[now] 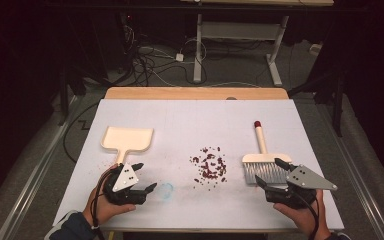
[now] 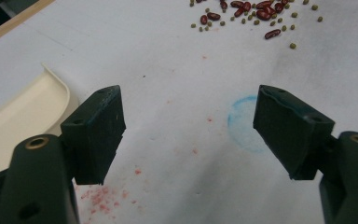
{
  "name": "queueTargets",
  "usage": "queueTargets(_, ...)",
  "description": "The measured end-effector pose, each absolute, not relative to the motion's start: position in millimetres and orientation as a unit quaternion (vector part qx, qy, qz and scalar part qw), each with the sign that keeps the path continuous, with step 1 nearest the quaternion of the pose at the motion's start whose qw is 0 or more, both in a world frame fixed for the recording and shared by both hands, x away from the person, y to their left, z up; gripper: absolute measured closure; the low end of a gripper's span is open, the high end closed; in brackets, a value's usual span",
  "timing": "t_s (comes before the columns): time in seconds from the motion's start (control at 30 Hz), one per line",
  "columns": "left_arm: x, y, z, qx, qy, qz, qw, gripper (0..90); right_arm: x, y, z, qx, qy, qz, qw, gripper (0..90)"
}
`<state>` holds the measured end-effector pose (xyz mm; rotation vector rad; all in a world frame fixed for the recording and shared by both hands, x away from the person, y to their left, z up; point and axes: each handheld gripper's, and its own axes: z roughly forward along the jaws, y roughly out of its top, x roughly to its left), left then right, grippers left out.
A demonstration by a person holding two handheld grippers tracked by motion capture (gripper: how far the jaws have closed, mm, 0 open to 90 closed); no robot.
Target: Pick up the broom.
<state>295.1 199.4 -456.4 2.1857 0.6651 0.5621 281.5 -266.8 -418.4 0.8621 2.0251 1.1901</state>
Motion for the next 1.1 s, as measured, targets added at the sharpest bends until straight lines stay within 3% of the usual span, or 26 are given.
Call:
queueTargets(0.37, 293.5, 196.2, -460.1, 0.866, 0.252, 0.219, 0.371, 23.9, 290.0, -270.6, -417.5, 0.348, 0.77, 0.417, 0.336, 21.4)
queueTargets(0.63, 292.9, 194.7, -462.3, 0.869, 0.254, 0.216, 0.365, 23.8, 324.0, -275.2, -399.4, 0.397, 0.763, 0.386, 0.334, 23.0)
queueTargets(0.73, 293.6, 195.0, -462.7, 0.868, 0.259, 0.214, 0.365, 23.8, 345.9, -276.7, -392.3, 0.427, 0.763, 0.365, 0.321, 24.0)
queueTargets(0.83, 293.8, 194.5, -463.7, 0.87, 0.26, 0.213, 0.362, 23.8, 374.5, -277.0, -392.4, 0.468, 0.765, 0.346, 0.274, 24.5)
queueTargets(1.0, 293.6, 193.8, -464.7, 0.872, 0.257, 0.21, 0.359, 23.8, 434.6, -270.3, -411.2, 0.53, 0.775, 0.268, 0.214, 31.2)
queueTargets(1.1, 293.7, 194.5, -465.0, 0.873, 0.257, 0.209, 0.358, 23.8, 451.8, -268.7, -421.3, 0.549, 0.775, 0.243, 0.199, 33.8)
